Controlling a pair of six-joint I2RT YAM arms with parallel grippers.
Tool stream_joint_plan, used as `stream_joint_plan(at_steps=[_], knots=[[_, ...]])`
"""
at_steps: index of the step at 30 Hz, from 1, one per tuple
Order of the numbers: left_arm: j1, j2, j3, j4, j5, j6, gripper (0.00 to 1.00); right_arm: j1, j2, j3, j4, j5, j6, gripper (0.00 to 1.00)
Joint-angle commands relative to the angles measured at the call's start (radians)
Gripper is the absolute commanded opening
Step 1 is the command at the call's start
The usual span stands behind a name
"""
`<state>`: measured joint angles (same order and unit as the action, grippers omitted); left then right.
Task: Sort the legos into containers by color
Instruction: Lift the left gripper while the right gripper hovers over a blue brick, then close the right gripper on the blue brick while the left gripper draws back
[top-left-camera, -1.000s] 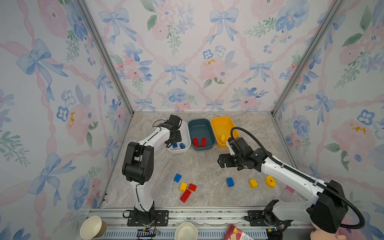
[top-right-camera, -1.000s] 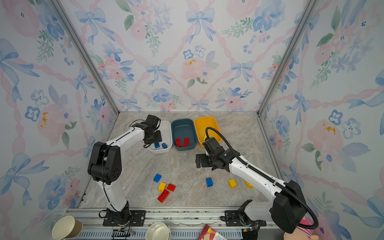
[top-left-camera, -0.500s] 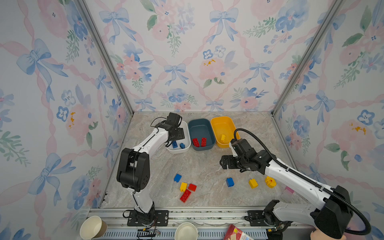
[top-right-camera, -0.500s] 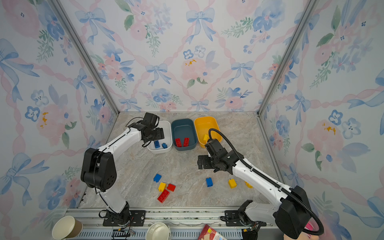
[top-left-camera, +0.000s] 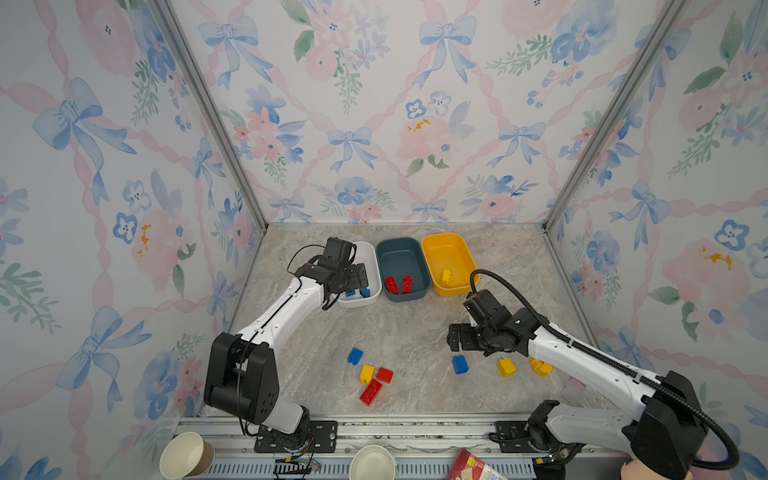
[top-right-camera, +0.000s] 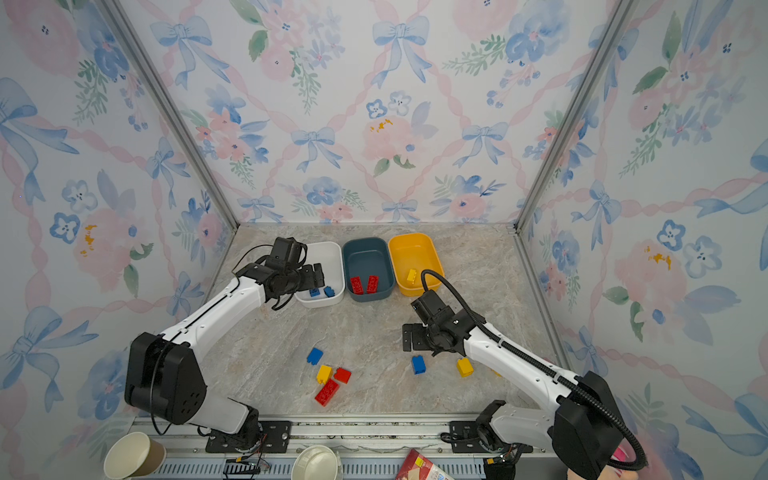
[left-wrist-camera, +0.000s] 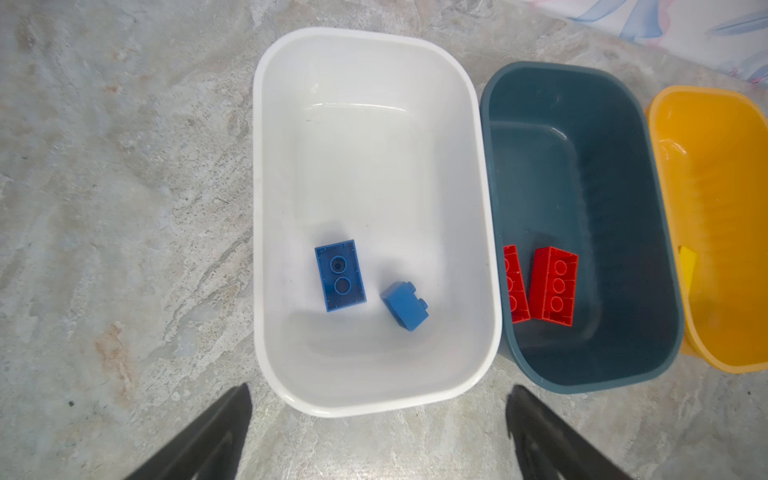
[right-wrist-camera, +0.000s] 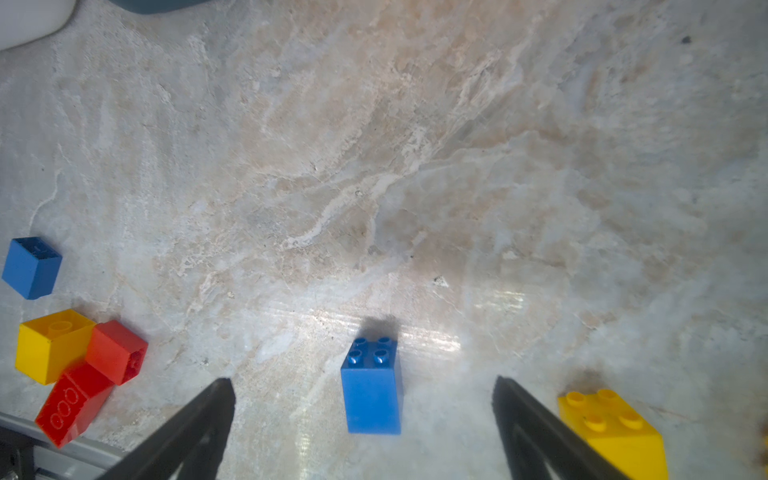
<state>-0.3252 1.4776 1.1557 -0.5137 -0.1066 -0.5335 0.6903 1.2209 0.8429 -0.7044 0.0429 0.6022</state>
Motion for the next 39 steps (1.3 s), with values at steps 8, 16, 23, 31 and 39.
stream_joint_plan(at_steps=[8, 16, 23, 31, 39], knots=[[-0.004, -0.136, -0.121, 0.051, 0.046, 0.016, 0.98, 0.076, 0.046, -0.044, -0.014, 0.069, 0.050, 0.97], [-0.003, -0.174, -0.173, 0.068, 0.062, 0.010, 0.98, 0.126, 0.087, -0.074, 0.008, 0.098, 0.080, 0.92], [-0.003, -0.182, -0.194, 0.102, 0.087, 0.003, 0.98, 0.158, 0.122, -0.095, 0.036, 0.117, 0.106, 0.88], [-0.003, -0.224, -0.235, 0.131, 0.113, -0.008, 0.98, 0.173, 0.192, -0.089, 0.071, 0.115, 0.097, 0.78], [-0.002, -0.281, -0.276, 0.139, 0.108, -0.019, 0.98, 0.183, 0.230, -0.098, 0.093, 0.112, 0.100, 0.62]])
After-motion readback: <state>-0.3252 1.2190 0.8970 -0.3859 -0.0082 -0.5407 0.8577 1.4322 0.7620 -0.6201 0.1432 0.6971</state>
